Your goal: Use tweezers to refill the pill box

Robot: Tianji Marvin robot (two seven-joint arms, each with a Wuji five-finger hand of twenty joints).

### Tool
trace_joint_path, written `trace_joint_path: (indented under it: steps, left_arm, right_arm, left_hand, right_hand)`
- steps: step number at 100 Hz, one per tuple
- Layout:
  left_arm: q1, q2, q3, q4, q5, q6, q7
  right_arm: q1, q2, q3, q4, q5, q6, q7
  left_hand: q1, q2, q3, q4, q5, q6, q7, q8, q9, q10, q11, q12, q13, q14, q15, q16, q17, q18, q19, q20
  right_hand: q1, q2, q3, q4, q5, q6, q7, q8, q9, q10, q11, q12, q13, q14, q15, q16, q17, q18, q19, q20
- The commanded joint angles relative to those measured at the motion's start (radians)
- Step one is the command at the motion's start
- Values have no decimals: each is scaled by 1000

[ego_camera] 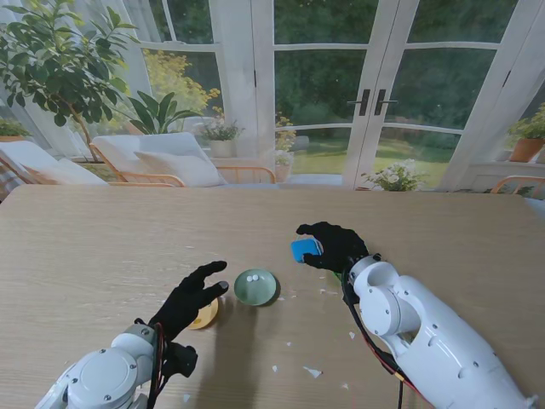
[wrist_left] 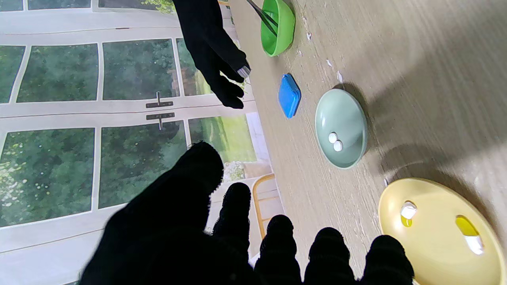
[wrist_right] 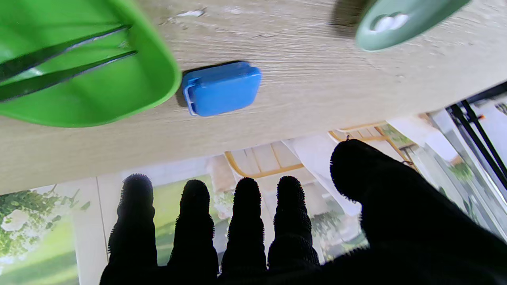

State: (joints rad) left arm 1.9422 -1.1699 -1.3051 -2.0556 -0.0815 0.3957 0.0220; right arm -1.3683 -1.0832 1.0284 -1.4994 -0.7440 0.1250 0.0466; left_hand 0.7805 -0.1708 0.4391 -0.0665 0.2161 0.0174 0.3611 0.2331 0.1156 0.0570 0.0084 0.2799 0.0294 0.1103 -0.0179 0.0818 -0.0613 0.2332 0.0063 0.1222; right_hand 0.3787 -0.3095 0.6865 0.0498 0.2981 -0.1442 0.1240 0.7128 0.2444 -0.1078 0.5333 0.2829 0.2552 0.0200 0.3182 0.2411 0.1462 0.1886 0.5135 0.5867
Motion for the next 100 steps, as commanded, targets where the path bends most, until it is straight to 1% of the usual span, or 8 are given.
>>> trace_joint_path:
  steps: [1, 10, 18, 31, 43, 58, 81, 100]
  left_arm:
    - [6, -1, 3, -14, 2, -2, -13]
    - [6, -1, 5, -12, 7, -3, -10]
    - [5, -2, 7, -11, 9, 0, -7]
    - [3, -3, 10, -8, 12, 8, -5]
    - [-1, -4, 13, -5, 13, 15, -3]
    - [-4, -5, 17, -5, 13, 25, 0]
    - [-12, -7, 24, -3, 9, 43, 1]
    - [-13, -8, 23, -3, 8, 45, 3]
  right_arm:
    - [39, -5, -8, 38, -8, -6, 23]
    - [104, -2, -57, 111, -34, -25, 23]
    - [157, 4, -107, 163, -74, -39, 32]
    - [238, 9, -195, 243, -96, -64, 44]
    - [309, 6, -282, 311, -97, -68, 41]
    - [381, -5, -380, 379, -82, -41, 32]
    - [453, -29, -491, 448, -46, 44, 29]
    - [500, -51, -557, 500, -8, 71, 25]
  left_hand:
    - [3, -9, 3, 7, 11, -13, 4, 8, -5, -4, 9, 11, -13, -6, 0, 7, -1, -8, -19, -17]
    - [3, -9, 3, 7, 10, -13, 4, 9, -5, -2, 9, 13, -13, -6, 0, 8, -1, -8, -19, -18]
    - [4, -9, 3, 7, 9, -13, 5, 9, -5, -3, 8, 13, -13, -6, 0, 9, -1, -8, -19, -18]
    - [4, -9, 3, 7, 6, -14, 6, 11, -5, -2, 7, 12, -13, -7, -1, 10, -1, -9, -18, -19]
    - [5, -8, 2, 6, 3, -12, 7, 12, -5, -3, 7, 12, -13, -7, -1, 9, -1, -9, -18, -19]
    - [5, -8, 1, 6, 0, -13, 10, 13, -5, -3, 6, 11, -13, -7, -1, 9, -1, -10, -18, -19]
    - [7, -7, 0, 6, -3, -13, 12, 14, -5, -4, 6, 10, -13, -7, -1, 9, -1, -10, -18, -19]
    - [8, -7, 0, 6, -4, -13, 14, 15, -5, -4, 5, 8, -13, -8, -1, 9, 0, -11, -18, -19]
  right_hand:
    - [-20, -19, 28, -32, -21, -14, -7, 9, 7, -15, 17, 7, 23, -26, 16, 9, 7, -8, 21, -10]
    - [-26, -42, 57, -33, -26, -23, -1, 13, -1, -15, 49, 21, 41, -11, 73, 40, 24, -14, 69, -23]
    - [-51, -71, 84, -47, -47, -32, 20, 45, -53, -20, 148, 73, 20, 2, 210, 122, 63, -39, 227, 24]
    - [-74, -126, 98, -62, -98, -45, 23, 79, -57, -22, 120, 69, -3, -3, 264, 148, 51, -65, 321, 56]
    - [-89, -175, 112, -73, -144, -39, 14, 96, -56, -19, 70, 45, -15, -3, 256, 141, 42, -79, 341, 49]
    - [-104, -219, 134, -86, -171, -26, 6, 112, -52, -9, 7, 5, -53, 3, 222, 121, 8, -78, 319, 25]
    - [-126, -233, 131, -97, -191, -5, -6, 119, -55, 21, -49, -25, -88, 10, 206, 112, -16, -76, 295, 14]
    - [-113, -248, 129, -98, -189, -4, -5, 123, -55, 29, -56, -26, -90, 9, 215, 117, -12, -80, 298, 18]
